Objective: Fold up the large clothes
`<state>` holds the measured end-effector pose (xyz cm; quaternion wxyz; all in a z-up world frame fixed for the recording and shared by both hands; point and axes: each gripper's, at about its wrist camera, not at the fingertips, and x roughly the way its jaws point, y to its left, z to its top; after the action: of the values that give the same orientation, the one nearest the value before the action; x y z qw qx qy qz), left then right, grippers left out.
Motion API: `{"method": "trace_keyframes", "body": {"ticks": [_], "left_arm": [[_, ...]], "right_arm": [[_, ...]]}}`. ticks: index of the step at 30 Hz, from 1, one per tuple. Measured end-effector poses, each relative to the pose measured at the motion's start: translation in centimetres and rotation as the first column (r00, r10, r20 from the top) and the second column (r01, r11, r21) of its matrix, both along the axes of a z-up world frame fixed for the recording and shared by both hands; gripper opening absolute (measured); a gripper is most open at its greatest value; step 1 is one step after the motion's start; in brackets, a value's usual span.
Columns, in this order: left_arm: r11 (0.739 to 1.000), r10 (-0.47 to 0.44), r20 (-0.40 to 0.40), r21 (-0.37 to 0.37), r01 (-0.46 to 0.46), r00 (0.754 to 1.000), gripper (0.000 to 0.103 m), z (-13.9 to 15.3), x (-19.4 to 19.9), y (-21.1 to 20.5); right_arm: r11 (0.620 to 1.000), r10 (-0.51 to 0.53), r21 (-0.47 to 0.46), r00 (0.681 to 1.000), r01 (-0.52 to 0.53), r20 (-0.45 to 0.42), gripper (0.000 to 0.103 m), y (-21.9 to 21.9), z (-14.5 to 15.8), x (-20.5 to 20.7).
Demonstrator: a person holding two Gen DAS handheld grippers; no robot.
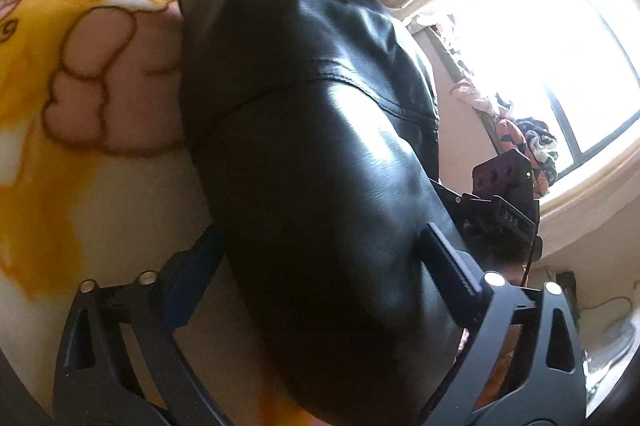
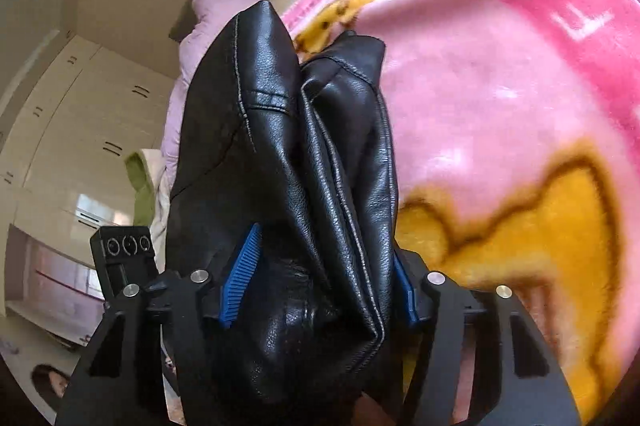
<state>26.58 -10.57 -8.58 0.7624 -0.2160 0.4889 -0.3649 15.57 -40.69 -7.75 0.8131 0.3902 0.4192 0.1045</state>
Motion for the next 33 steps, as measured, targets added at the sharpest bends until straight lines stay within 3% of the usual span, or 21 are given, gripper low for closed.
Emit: {"method": "trace_keyframes", "body": {"ticks": [5, 12, 16, 19, 28, 33], "left_arm": [[1.000, 0.031, -0.007, 0.006, -0.031, 1.000, 0.085, 0.7, 0.8, 2.4], [0.972, 0.174, 0.026, 0.152, -0.176, 0.984, 0.085, 2.3, 1.7, 8.6], [0.959, 0.224, 0.025, 0.172, -0.225, 0.974, 0.085, 2.6, 2.0, 11.0], [0.960, 0.231, 0.006, 0.161, -0.229, 0.973, 0.085, 2.5, 2.2, 11.7], [0.951, 0.198, 0.063, 0.228, -0.207, 0.978, 0.085, 3.3, 1.6, 10.0], [0.952, 0.197, 0.058, 0.229, -0.205, 0.979, 0.087, 3.2, 1.7, 9.8]], "right_arm": [[0.999, 0.016, -0.038, 0.999, -0.014, 0.044, 0.053, 3.4, 1.9, 0.5], [0.987, 0.098, -0.134, 0.991, -0.084, 0.096, 0.050, 11.3, 2.8, 5.0], [0.982, 0.114, -0.165, 0.983, -0.090, 0.143, 0.047, 14.1, 3.4, 6.5], [0.973, 0.122, -0.210, 0.984, -0.093, 0.132, 0.047, 14.5, 3.8, 7.0], [0.978, 0.089, -0.198, 0.992, -0.070, 0.089, 0.049, 13.5, 2.5, 6.3], [0.958, 0.072, -0.284, 0.995, -0.048, 0.073, 0.055, 14.3, 3.3, 6.1]]}}
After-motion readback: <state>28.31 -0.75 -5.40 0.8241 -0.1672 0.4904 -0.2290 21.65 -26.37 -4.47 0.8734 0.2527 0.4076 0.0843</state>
